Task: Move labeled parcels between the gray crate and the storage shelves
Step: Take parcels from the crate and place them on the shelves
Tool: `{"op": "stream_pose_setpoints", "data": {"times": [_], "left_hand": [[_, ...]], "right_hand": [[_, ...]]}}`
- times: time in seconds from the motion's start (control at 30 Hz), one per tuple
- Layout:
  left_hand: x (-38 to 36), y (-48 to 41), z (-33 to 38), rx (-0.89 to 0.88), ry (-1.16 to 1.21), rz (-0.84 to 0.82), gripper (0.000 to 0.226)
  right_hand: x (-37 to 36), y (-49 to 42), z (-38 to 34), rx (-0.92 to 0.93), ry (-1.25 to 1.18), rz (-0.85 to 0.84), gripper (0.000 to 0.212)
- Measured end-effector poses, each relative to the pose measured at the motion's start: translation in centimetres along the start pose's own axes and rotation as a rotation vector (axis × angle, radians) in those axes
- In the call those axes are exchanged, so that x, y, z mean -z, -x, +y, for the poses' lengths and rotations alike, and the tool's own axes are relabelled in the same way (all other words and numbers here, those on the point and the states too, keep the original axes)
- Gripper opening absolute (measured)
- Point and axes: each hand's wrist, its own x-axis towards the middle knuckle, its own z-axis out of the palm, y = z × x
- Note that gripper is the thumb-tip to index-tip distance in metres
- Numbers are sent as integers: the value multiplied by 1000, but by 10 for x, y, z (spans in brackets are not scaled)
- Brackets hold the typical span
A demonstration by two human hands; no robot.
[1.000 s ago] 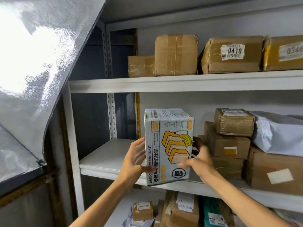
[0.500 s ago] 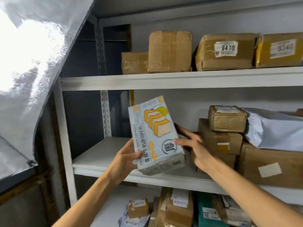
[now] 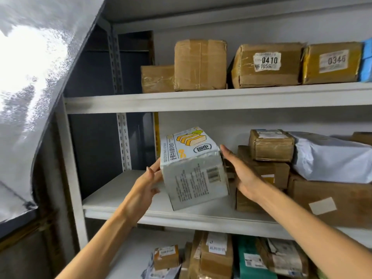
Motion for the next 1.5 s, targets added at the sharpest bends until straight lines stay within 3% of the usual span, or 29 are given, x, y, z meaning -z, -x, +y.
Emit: {"op": "stream_pose_setpoints", "data": {"times": [0.1,0.2,0.27,0.4,0.5,0.67,0.9,1.03,1.3,1.5], "left_hand": [[-1,-4,14,-4,-110,-17,91],[-7,-7,23,63,16,71,42],[-7,-9,23,114,190,114,32],[6,-7,18,114,130,14,56],[7,-4,13,130,143,83,55],[11,-1,-6,132,11,222,78],[62,-17,-21,78,-174,184,55],[98,-34,-46,158,-272,210,48],[144,-49,-105,291,-197,335,41],[149,-50,-129,271,-104,347,46]], "right_hand": [[-2,-3,-8,-53,22,-25,75],[-4,-3,-15,9,53,-6,59],[-4,-4,-17,21,64,-31,48],[1,-2,-4,-44,-74,-114,54],[-7,0,13,-74,-167,-89,67],[-32,-4,43,-29,-85,-29,48],[-67,-47,71,43,36,1,47],[-95,-81,90,78,188,19,48],[-140,-117,138,14,161,64,51],[-134,-131,160,2,161,83,49]]}}
